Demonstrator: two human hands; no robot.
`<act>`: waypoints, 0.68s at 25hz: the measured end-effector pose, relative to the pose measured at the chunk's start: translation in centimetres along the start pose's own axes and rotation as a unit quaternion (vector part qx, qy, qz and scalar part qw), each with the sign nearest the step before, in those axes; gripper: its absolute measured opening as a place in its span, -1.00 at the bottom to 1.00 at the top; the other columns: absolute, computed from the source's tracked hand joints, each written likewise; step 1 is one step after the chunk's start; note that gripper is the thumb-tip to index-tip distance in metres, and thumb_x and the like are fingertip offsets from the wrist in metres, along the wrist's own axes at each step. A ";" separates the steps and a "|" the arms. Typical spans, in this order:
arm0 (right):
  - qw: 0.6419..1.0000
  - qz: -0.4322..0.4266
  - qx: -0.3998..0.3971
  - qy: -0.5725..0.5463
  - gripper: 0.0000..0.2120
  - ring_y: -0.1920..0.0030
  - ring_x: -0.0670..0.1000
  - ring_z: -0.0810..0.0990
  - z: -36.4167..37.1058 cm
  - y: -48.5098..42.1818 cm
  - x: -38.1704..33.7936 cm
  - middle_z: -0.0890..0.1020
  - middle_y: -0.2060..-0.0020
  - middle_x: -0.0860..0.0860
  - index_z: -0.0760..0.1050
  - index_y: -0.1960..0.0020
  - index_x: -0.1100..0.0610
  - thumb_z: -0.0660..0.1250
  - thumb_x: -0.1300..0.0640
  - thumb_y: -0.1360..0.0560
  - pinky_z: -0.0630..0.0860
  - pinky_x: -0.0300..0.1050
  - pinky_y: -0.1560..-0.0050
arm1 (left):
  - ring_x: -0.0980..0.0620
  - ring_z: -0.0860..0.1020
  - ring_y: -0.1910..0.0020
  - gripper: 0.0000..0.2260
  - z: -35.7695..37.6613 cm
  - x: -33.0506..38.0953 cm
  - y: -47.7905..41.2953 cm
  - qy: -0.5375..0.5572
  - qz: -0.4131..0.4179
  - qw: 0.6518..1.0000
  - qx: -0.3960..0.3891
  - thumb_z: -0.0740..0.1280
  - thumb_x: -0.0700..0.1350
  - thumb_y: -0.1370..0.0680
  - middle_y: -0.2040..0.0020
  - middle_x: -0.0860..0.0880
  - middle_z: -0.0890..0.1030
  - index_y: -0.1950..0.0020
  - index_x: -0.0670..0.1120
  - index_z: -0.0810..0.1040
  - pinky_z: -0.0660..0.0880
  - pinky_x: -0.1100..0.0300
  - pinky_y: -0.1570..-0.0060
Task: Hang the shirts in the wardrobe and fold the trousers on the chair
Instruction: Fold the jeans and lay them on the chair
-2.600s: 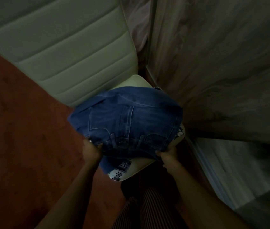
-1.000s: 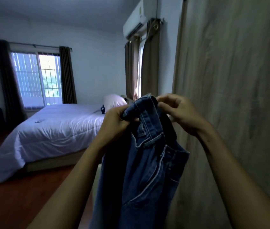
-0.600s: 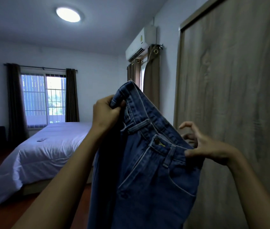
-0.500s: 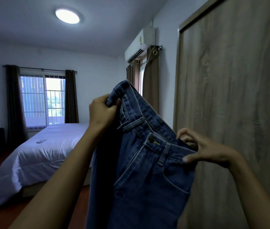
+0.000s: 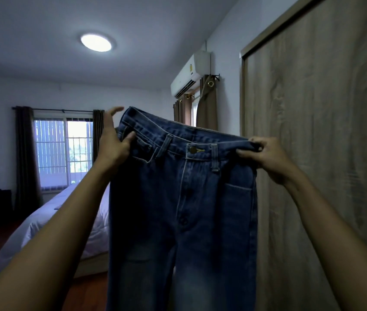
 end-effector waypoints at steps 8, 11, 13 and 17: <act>0.997 -0.057 0.045 0.017 -0.83 0.27 0.02 0.53 -0.1 -7.3 -4.8 0.56 0.33 0.07 0.50 0.30 0.12 0.47 0.24 -0.39 0.49 0.00 0.17 | 0.04 0.49 -0.07 -0.45 -1.6 2.0 -3.6 -0.066 0.047 0.985 -0.149 0.17 -0.47 -0.51 -0.20 -0.06 0.51 -0.28 0.13 0.42 0.45 0.19 -0.11; 0.993 -0.093 0.024 0.062 -0.78 0.33 -0.08 0.48 0.1 -7.7 -6.7 0.52 0.38 -0.02 0.46 0.33 0.08 0.42 0.20 -0.45 0.45 -0.15 0.27 | 0.03 0.48 -0.07 -0.50 -2.1 2.2 -4.5 -0.117 0.046 0.977 -0.170 0.24 -0.46 -0.49 -0.18 -0.06 0.51 -0.27 0.05 0.44 0.42 0.12 -0.18; 0.989 -0.104 0.019 0.100 -0.75 0.34 -0.10 0.46 0.2 -7.9 -7.5 0.49 0.40 -0.05 0.44 0.35 0.06 0.41 0.19 -0.46 0.41 -0.23 0.32 | 0.03 0.49 0.01 -0.62 -2.4 2.1 -4.8 -0.155 0.051 0.973 -0.162 0.38 -0.37 -0.45 -0.06 -0.05 0.55 -0.11 0.06 0.48 0.46 0.06 -0.13; 0.983 -0.102 0.035 0.148 -0.70 0.40 -0.15 0.40 0.6 -8.1 -7.6 0.45 0.44 -0.07 0.41 0.39 0.05 0.42 0.19 -0.45 0.33 -0.35 0.44 | -0.04 0.54 0.01 -0.60 -2.8 1.6 -5.2 -0.208 0.039 0.967 -0.145 0.51 -0.20 -0.38 -0.02 -0.03 0.56 -0.15 -0.01 0.49 0.50 0.01 -0.14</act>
Point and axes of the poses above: each hand's wrist, its own y-axis away from the middle knuckle, its own z-axis out of the palm, x = y × z, the point moved 3 cm from there along -y, towards the middle knuckle
